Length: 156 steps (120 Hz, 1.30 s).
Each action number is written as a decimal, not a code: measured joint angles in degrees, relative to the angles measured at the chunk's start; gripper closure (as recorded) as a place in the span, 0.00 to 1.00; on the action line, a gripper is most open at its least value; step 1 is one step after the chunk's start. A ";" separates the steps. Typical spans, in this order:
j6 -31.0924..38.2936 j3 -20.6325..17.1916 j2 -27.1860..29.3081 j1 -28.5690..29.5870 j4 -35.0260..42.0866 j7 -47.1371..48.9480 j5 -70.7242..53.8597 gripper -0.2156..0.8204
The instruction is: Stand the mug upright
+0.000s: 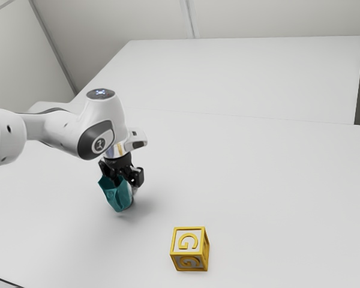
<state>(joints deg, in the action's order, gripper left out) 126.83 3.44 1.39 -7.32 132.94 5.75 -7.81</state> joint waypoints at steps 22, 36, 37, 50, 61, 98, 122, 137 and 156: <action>-0.01 -0.01 1.53 0.10 -0.38 0.14 0.33 0.33; -0.09 0.00 2.70 0.22 -0.74 0.15 0.39 0.28; -0.11 0.00 2.76 0.23 -0.81 0.15 0.43 0.28; -0.66 -0.06 3.64 0.25 -1.84 0.16 1.34 0.26; -2.02 -1.74 3.93 1.94 -3.12 0.19 2.56 0.25; -13.89 -3.96 3.42 3.27 -17.27 0.13 4.36 0.23; -21.79 -3.98 2.55 3.12 -25.15 0.06 5.41 0.23; -26.39 -3.99 2.07 3.22 -29.57 0.02 6.37 0.23; -31.43 -4.03 1.26 3.21 -34.29 -0.01 6.76 0.23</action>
<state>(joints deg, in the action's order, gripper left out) 95.40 -0.59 2.65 -4.10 98.65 5.74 -1.05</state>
